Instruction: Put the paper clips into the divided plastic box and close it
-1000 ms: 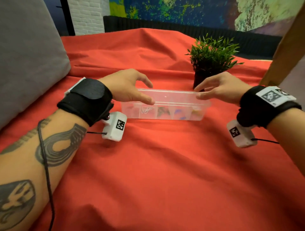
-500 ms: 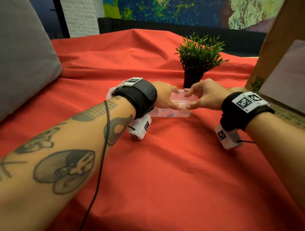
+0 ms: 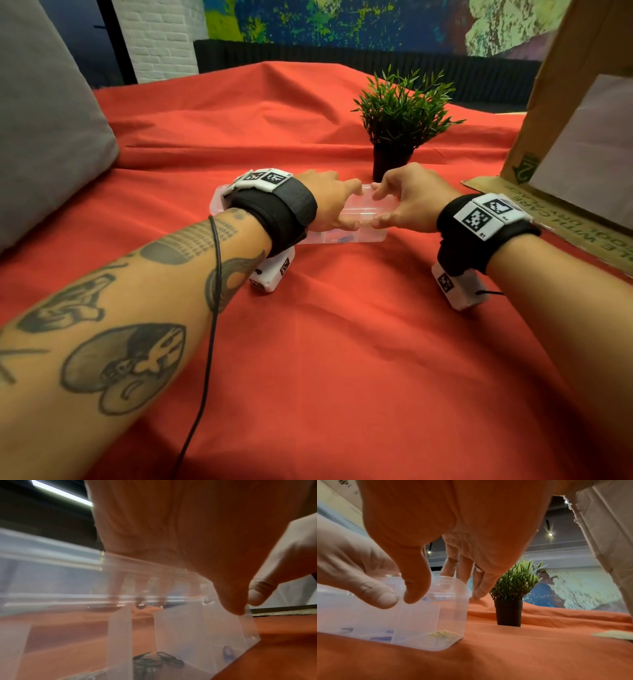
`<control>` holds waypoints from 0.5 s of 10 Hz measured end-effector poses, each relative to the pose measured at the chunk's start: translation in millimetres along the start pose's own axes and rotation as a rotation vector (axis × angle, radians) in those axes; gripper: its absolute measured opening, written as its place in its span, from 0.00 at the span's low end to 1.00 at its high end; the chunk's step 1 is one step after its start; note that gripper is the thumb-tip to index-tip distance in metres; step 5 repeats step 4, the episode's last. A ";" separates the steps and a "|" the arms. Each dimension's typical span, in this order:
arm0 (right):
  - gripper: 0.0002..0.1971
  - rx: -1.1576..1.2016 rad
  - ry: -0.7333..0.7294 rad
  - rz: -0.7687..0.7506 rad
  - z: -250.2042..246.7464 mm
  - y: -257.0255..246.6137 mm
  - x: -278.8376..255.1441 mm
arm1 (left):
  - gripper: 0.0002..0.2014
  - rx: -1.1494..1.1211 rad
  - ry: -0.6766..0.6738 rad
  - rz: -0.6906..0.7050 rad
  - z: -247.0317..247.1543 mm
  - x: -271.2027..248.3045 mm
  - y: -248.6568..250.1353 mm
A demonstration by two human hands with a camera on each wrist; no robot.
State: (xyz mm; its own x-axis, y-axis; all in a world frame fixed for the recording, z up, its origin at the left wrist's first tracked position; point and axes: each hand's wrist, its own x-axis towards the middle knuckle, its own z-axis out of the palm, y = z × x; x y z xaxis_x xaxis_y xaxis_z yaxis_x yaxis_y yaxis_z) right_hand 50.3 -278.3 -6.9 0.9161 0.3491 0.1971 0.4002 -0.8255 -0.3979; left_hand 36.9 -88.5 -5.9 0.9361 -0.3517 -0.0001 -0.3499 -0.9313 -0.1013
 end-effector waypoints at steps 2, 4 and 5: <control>0.23 0.021 -0.069 0.007 -5.6 0.7 -6.7 | 0.41 -0.180 -0.043 0.041 -3.5 -17.8 -17.8; 0.31 -0.043 -0.017 0.017 -15.6 21.3 -31.8 | 0.45 -0.177 0.093 -0.203 -12.1 -67.7 -82.7; 0.31 -0.043 -0.017 0.017 -15.6 21.3 -31.8 | 0.45 -0.177 0.093 -0.203 -12.1 -67.7 -82.7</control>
